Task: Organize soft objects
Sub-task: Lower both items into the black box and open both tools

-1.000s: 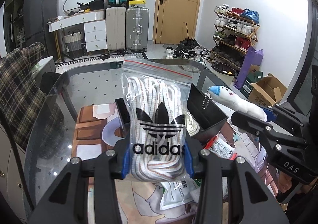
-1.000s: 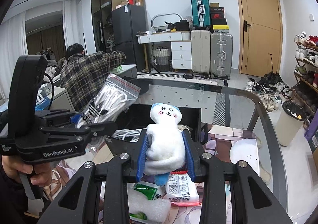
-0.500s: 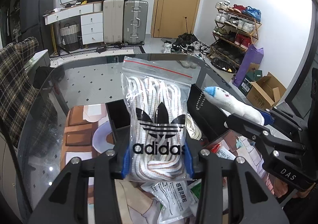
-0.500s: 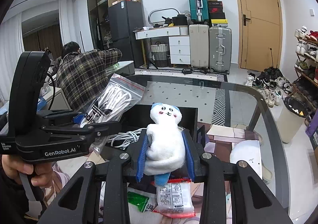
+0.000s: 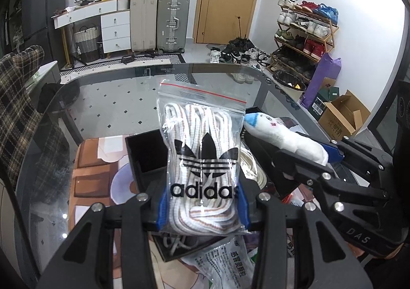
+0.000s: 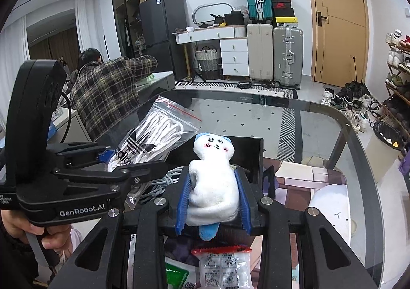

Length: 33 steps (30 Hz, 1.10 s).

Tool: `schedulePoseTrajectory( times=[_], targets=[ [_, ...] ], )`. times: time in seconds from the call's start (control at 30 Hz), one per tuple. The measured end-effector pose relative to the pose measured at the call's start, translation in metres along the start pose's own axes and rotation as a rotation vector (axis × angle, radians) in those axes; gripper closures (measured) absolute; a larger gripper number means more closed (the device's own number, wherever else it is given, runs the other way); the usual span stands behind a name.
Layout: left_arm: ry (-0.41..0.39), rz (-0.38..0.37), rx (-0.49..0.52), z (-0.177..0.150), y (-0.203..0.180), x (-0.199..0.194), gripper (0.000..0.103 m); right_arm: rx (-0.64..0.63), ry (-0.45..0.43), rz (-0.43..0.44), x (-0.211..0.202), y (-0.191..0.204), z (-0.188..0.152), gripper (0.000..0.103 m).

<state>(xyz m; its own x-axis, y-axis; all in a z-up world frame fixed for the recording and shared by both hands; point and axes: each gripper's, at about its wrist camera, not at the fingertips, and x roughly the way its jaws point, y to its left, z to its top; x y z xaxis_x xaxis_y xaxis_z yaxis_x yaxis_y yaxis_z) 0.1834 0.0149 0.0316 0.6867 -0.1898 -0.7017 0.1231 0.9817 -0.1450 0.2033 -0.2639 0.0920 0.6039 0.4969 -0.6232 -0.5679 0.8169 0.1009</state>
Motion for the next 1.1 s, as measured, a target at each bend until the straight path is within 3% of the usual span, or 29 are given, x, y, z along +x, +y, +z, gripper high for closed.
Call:
schedulePoseTrajectory(
  times=[0.27,0.4,0.5,0.57,0.6,0.67,0.73,0.83,0.9,0.97,1.1],
  targets=[
    [0.022,-0.008,0.001,-0.001,0.002,0.015,0.062,-0.008,0.023,-0.014,0.02,-0.002,0.002,0.07],
    [0.029,0.036,0.065,-0.005,-0.01,0.02,0.061,-0.012,0.038,-0.03,0.029,-0.002,0.001,0.07],
    [0.028,0.05,0.076,-0.008,-0.012,0.017,0.055,-0.009,0.028,-0.031,0.029,-0.001,0.002,0.066],
    [0.021,0.051,0.06,-0.008,-0.009,0.012,0.042,-0.008,0.011,-0.028,0.024,-0.001,0.002,0.063],
    [0.013,0.047,0.055,-0.008,-0.007,0.009,0.039,-0.006,0.0,-0.027,0.02,-0.002,0.001,0.055],
    [-0.005,0.044,0.044,-0.009,-0.005,0.001,0.025,0.0,-0.022,-0.036,0.013,-0.003,0.001,0.049],
    [-0.021,0.043,0.041,-0.012,-0.004,-0.006,0.02,0.008,-0.037,-0.051,0.005,-0.005,0.001,0.043],
    [-0.046,0.086,0.025,-0.016,0.0,-0.017,0.0,0.03,-0.051,-0.056,-0.009,-0.005,-0.002,0.019],
    [-0.053,0.059,0.003,-0.02,0.004,-0.024,0.0,0.041,-0.064,-0.062,-0.017,-0.004,-0.006,0.006],
    [-0.047,0.035,-0.015,-0.024,0.008,-0.031,0.0,0.05,-0.063,-0.069,-0.025,-0.003,-0.011,0.001],
    [-0.074,0.055,-0.005,-0.033,0.005,-0.045,0.0,0.043,-0.045,-0.079,-0.039,-0.002,-0.023,0.001]
  ],
)
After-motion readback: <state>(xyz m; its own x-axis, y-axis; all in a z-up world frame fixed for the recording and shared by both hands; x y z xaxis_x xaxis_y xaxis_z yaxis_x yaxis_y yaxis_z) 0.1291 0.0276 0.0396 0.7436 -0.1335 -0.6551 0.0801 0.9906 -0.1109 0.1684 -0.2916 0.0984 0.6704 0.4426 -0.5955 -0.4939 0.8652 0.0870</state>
